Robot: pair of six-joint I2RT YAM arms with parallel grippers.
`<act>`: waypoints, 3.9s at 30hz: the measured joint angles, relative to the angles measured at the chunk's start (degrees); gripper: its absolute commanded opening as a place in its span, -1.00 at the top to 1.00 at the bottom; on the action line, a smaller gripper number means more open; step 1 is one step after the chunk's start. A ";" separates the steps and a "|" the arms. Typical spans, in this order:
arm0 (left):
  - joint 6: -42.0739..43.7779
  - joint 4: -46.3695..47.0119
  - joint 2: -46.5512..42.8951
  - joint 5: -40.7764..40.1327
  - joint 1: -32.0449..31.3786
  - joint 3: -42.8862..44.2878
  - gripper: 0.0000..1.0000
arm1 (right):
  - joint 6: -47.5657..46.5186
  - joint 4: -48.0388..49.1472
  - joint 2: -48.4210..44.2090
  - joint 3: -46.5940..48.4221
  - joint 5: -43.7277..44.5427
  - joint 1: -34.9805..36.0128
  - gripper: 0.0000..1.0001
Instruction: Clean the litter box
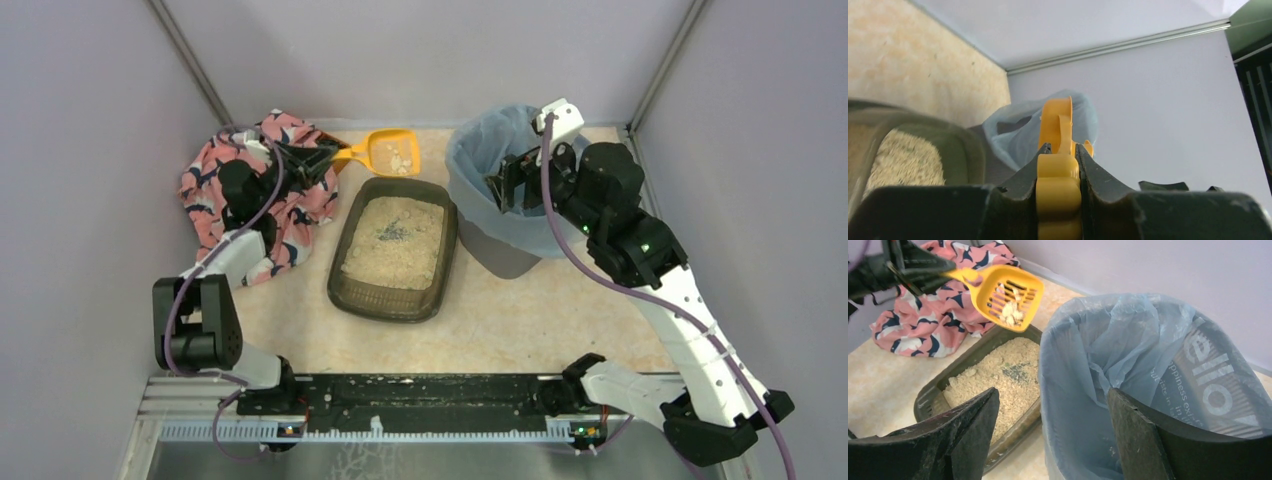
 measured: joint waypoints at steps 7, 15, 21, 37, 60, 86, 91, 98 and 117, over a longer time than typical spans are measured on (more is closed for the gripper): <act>-0.66 -1.68 1.81 -2.71 -2.69 11.39 1.00 | -1.86 -0.26 -0.04 -0.96 2.21 0.00 -0.60; 1.77 -3.67 8.33 -4.96 -11.45 25.73 1.00 | -2.32 0.02 -0.90 -2.58 3.15 0.02 -0.61; 10.25 -2.23 16.83 -2.56 -17.77 37.35 1.00 | -2.29 0.31 -1.86 -3.82 4.00 0.02 -0.60; 44.33 6.36 19.28 7.26 -27.02 37.13 1.00 | -0.09 12.00 -12.76 -13.73 13.62 0.02 -0.54; 30.01 6.95 14.29 1.60 -20.35 39.06 1.00 | 3.15 19.43 -11.89 -25.00 13.33 0.02 -0.54; 57.94 -55.28 -14.78 -35.17 -22.80 13.97 1.00 | 5.44 24.15 -8.41 -29.46 6.71 0.02 -0.53; 62.10 -58.71 -11.02 -49.33 -30.14 14.01 1.00 | 5.88 25.07 -7.48 -29.49 5.22 0.02 -0.53; 66.75 -64.72 1.22 -67.38 -38.18 23.10 1.00 | 5.90 26.58 -7.06 -30.23 4.44 0.02 -0.52; 73.11 -70.25 6.25 -77.24 -42.07 31.87 1.00 | 6.95 30.42 -7.39 -32.09 3.43 0.02 -0.52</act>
